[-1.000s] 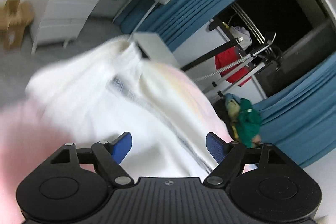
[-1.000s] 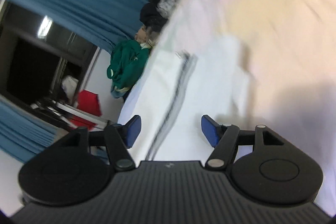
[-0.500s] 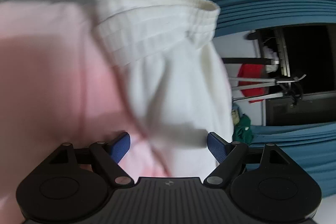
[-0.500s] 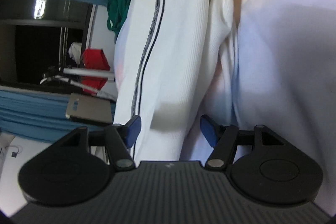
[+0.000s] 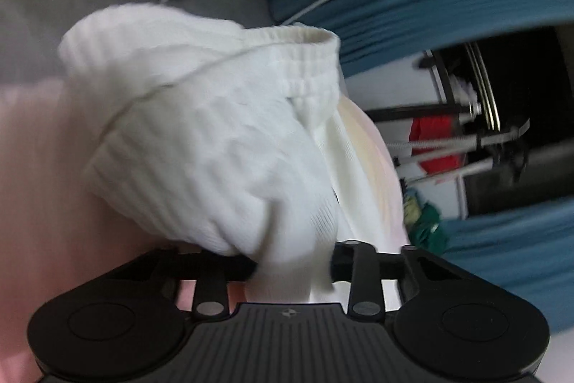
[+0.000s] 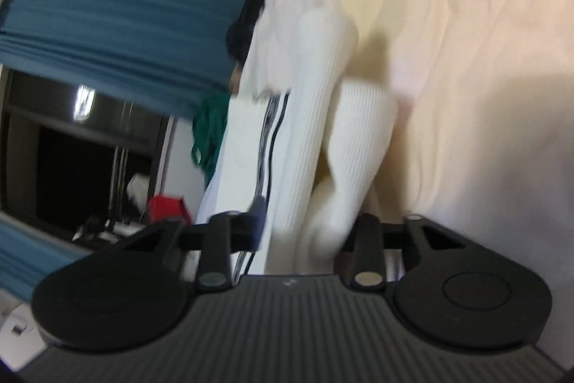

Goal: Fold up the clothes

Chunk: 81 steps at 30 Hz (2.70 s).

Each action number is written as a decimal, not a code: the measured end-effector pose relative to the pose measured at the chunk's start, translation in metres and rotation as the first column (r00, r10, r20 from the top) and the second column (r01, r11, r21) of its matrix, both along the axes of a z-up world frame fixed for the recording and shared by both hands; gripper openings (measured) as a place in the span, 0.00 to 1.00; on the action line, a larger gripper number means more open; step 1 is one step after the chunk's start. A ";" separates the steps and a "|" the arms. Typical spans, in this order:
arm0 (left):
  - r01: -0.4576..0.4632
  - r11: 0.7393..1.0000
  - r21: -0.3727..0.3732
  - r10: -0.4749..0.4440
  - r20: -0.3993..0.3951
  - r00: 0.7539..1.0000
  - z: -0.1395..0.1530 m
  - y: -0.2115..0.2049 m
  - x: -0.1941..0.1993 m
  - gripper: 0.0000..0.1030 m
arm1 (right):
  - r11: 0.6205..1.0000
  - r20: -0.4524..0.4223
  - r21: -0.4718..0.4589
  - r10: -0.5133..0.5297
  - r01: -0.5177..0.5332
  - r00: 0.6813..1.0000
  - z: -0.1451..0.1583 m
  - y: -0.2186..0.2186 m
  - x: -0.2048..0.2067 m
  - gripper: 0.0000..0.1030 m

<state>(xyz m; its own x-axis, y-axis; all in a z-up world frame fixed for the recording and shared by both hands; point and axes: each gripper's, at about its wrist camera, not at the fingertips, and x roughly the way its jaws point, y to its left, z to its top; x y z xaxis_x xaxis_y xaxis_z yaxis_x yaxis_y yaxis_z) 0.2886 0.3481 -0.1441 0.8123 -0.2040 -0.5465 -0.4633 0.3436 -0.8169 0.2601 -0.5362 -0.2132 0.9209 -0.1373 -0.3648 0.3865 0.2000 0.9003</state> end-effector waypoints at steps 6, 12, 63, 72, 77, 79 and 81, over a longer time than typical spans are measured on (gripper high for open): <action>0.006 1.000 0.017 -0.006 -0.006 1.000 0.013 0.011 -0.001 0.17 | 0.998 -0.019 -0.041 -0.045 0.044 0.999 0.001 -0.003 0.001 0.08; 0.020 0.999 0.030 -0.020 -0.002 1.000 0.060 0.020 -0.028 0.17 | 0.998 -0.004 -0.049 -0.036 0.036 0.999 0.024 -0.003 -0.026 0.08; 0.296 0.647 0.703 -0.323 -0.099 0.941 0.205 -0.083 -0.349 0.76 | 0.988 -0.206 -0.132 0.051 -0.080 0.977 0.031 0.006 -0.189 0.08; 0.448 0.468 0.762 -0.447 -0.234 0.864 0.178 -0.213 -0.264 0.76 | 0.986 -0.180 -0.155 0.030 -0.058 0.983 0.041 0.009 -0.189 0.08; 0.502 0.406 0.763 -0.439 -0.319 0.840 0.146 -0.259 -0.212 0.76 | 0.985 -0.163 -0.165 0.020 -0.047 0.986 0.048 0.012 -0.189 0.08; 0.502 0.397 0.768 -0.414 -0.339 0.845 0.132 -0.268 -0.198 0.76 | 0.984 -0.163 -0.173 0.020 -0.048 0.986 0.050 0.013 -0.189 0.08; 0.506 0.377 0.776 -0.400 -0.357 0.844 0.115 -0.273 -0.188 0.76 | 0.983 -0.160 -0.177 0.019 -0.048 0.987 0.053 0.014 -0.189 0.08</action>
